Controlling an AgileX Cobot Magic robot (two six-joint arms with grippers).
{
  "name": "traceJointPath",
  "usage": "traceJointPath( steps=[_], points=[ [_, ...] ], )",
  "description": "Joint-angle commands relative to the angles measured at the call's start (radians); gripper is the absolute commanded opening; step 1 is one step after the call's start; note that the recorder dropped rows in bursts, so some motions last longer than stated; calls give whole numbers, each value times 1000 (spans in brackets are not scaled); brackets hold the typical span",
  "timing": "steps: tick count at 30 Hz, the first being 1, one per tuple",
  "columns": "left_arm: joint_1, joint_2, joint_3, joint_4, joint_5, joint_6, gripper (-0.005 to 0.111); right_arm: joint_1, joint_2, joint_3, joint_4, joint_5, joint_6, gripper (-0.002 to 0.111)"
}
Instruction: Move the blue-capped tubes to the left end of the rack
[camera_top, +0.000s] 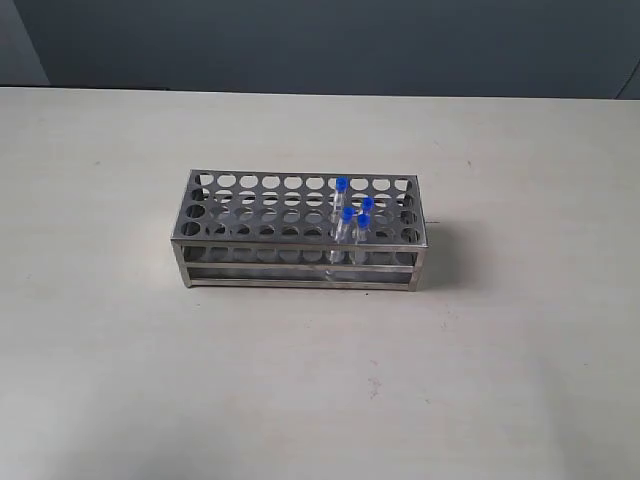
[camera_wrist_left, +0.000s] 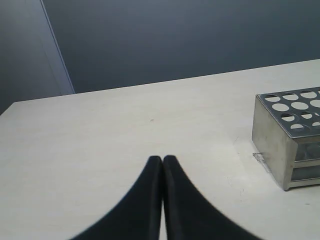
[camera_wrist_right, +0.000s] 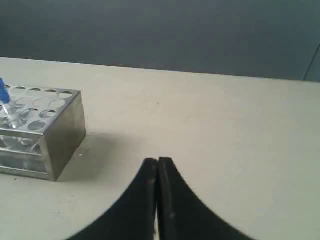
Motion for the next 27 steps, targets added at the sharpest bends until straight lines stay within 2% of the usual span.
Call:
traceJointPath(
  steps=[1, 7, 10, 13, 15, 18, 20, 22, 23, 27],
  points=[
    [-12, -5, -3, 2, -2, 0, 1, -4, -3, 2, -20, -250, 32, 0],
    [-12, -5, -3, 2, -2, 0, 1, -4, -3, 2, 242, -730, 61, 0],
    [-12, -5, -3, 2, -2, 0, 1, -4, -3, 2, 348, -829, 112, 0],
    [-12, -5, -3, 2, -2, 0, 1, -4, -3, 2, 482, -770, 243, 0],
    [-12, -5, -3, 2, -2, 0, 1, -2, -3, 2, 473, -692, 356, 0],
    [-12, -5, -3, 2, -2, 0, 1, -2, -3, 2, 333, -672, 520, 0],
    [-12, -5, -3, 2, -2, 0, 1, -2, -3, 2, 238, -766, 533, 0],
    [-12, -5, -3, 2, -2, 0, 1, -2, -3, 2, 233, -831, 476, 0],
    [-12, -5, -3, 2, -2, 0, 1, -2, 1, -7, 236, -809, 409, 0],
    [-12, -5, -3, 2, -2, 0, 1, -2, 144, -177, 236, -567, 47, 0]
  ],
)
